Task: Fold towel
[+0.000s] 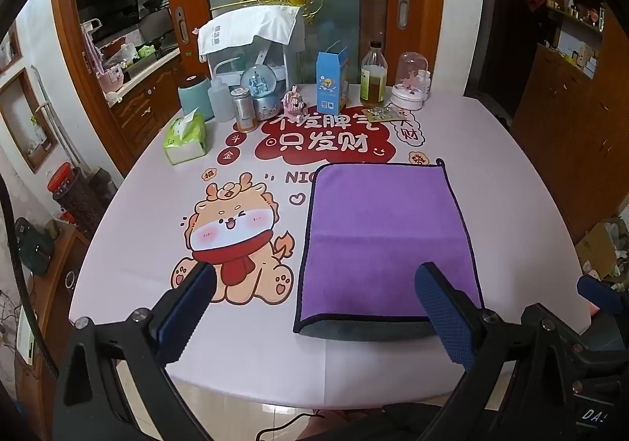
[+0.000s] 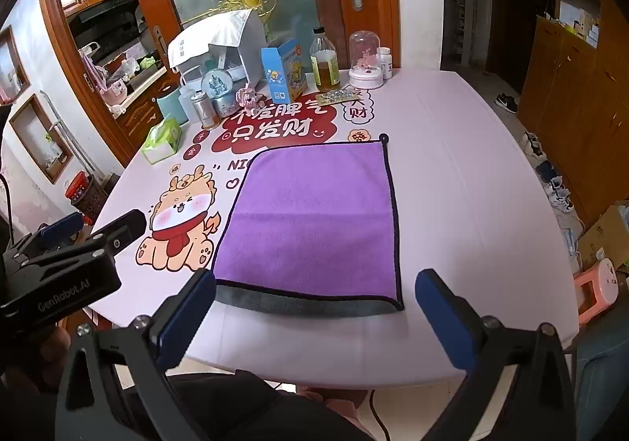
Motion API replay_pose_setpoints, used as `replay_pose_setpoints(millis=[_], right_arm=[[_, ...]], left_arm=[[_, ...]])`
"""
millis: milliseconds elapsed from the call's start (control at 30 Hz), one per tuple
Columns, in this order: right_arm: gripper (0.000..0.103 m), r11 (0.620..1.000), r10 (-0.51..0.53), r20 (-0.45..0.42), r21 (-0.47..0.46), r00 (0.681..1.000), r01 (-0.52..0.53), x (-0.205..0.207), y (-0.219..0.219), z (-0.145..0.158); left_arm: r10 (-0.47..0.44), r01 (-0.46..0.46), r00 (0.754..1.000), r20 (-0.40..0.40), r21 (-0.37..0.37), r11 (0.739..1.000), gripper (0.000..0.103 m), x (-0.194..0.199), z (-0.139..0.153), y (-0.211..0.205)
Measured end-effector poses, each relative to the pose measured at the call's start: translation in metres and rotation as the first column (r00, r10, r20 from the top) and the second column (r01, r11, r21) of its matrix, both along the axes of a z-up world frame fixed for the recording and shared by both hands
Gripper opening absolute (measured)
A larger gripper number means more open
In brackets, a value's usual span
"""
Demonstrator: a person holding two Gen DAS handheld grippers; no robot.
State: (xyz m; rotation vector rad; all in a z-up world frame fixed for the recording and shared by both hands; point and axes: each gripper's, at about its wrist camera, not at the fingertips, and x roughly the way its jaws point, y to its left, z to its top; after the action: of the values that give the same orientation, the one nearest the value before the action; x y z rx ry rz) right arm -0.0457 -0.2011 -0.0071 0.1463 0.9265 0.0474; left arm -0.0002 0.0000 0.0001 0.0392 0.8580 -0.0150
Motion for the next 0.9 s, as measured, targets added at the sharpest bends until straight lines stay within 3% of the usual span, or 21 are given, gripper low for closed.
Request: replay_pose_setpoints(millis=[900], right_arm=[[0.102,1.000,-0.001,0.007,-0.005,1.000,0.001,-0.0027,0.0019,0.0015]], left_arm=[[-0.015,0.015,1.000,-0.011,-0.003,1.000,0.100,-0.0015,0.0001,-0.0025]])
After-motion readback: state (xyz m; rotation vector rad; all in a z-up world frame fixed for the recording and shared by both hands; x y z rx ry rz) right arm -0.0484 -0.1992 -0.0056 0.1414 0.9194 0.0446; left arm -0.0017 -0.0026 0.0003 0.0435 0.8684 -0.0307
